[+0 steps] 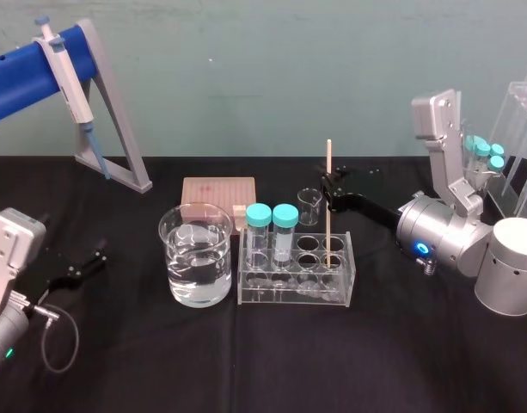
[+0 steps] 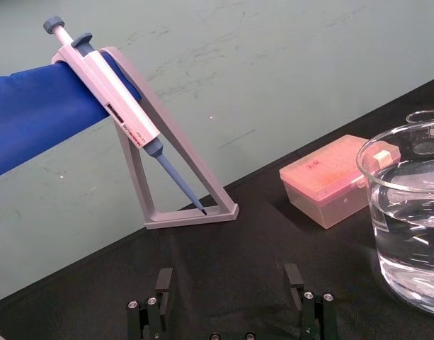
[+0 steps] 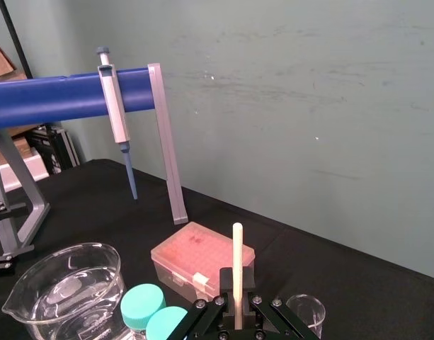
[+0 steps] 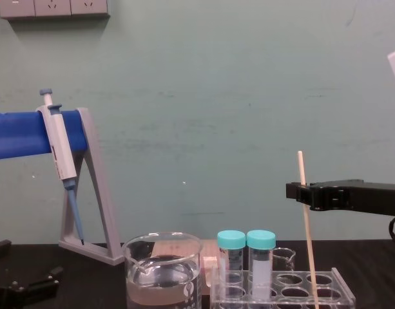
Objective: Hold the thermometer with one hand and immerse one end into the beaker, then reinsert it into the test tube rack.
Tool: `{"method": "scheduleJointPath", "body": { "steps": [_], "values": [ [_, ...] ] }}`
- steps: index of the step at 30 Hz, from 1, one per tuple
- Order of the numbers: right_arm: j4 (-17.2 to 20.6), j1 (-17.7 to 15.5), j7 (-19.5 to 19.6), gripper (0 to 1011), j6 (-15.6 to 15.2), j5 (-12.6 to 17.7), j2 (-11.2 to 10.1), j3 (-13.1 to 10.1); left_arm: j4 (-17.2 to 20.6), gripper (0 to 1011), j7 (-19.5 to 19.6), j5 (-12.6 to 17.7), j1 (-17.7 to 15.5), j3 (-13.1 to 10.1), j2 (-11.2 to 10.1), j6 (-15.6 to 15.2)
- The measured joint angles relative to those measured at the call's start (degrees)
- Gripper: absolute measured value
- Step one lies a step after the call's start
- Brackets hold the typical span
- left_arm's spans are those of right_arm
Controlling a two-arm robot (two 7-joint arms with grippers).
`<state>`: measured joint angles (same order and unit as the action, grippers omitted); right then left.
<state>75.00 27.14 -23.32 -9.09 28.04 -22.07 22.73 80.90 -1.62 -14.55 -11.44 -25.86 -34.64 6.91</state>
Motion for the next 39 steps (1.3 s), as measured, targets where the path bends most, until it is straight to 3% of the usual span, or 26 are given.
{"method": "scheduleJointPath", "body": {
  "steps": [39],
  "values": [
    [-4.5, 0.9, -1.2, 55, 1.3, -2.3, 1.9, -0.2, 0.0, 1004, 0.0, 0.0, 0.0, 0.0, 0.0, 0.0]
  ]
}}
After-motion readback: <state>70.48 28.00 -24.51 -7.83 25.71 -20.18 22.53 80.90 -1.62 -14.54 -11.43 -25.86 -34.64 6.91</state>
